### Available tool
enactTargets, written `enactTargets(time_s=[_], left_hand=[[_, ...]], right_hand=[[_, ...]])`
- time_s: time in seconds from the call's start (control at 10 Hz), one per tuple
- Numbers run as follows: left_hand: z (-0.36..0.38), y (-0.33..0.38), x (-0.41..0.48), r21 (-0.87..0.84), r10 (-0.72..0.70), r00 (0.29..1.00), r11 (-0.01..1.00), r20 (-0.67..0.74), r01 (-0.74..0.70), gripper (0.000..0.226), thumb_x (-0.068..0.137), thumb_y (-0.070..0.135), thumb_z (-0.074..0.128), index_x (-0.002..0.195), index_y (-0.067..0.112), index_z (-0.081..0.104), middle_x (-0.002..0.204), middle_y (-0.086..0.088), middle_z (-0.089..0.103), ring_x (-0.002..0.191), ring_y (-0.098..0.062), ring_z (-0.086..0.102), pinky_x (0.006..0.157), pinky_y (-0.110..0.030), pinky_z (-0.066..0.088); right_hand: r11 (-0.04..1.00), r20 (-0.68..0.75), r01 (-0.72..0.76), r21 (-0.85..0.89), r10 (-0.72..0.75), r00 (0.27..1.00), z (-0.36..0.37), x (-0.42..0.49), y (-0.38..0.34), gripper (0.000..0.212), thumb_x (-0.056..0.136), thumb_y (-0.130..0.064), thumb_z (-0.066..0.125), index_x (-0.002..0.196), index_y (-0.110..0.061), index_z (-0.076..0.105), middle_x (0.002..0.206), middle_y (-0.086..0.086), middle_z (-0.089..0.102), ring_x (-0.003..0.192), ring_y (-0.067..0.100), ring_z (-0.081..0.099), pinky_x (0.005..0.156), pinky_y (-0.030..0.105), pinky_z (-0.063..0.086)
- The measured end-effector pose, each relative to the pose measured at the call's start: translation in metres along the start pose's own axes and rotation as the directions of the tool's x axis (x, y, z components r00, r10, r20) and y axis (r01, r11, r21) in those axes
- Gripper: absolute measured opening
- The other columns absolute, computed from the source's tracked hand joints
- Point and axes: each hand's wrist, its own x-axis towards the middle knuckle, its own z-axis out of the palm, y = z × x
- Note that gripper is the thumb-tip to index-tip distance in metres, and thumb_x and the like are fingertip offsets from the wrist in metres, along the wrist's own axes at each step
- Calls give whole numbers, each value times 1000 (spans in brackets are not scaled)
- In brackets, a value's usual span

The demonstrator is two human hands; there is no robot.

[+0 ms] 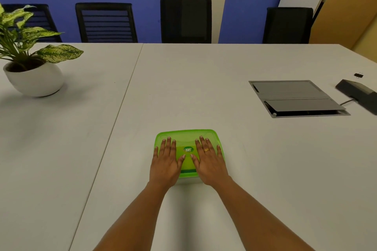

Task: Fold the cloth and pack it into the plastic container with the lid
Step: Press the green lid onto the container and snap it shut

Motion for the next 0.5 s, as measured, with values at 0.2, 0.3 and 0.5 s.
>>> enactTargets(time_s=[0.2, 0.3, 0.5], left_hand=[[2, 0, 2, -6, 19, 1000, 1000, -6, -19, 62, 99, 46, 17, 149, 13, 2, 160, -6, 0, 147, -18, -1, 119, -35, 1], [2, -1, 2, 3, 15, 1000, 1000, 6, -15, 63, 98, 47, 14, 149, 13, 1, 159, -6, -1, 147, -18, -1, 119, -34, 0], [-6, 2, 1, 7, 4, 1000, 1000, 29, -5, 128, 42, 62, -53, 149, 13, -2, 159, -6, -3, 147, -19, -3, 119, -34, 0]], right_hand=[[999, -39, -44, 3, 44, 998, 2, 0, -2, 60, 98, -45, 19, 148, -18, 2, 159, 3, -2, 147, 16, -4, 119, 42, -2], [998, -35, -61, -1, 61, 998, 4, 0, -3, 61, 98, -46, 19, 148, -17, 1, 159, 4, -3, 147, 16, -4, 119, 41, -3], [998, -7, -63, -5, 63, 998, 1, 1, -4, 61, 98, -46, 18, 148, -17, 0, 159, 4, -3, 147, 16, -4, 119, 42, -3]])
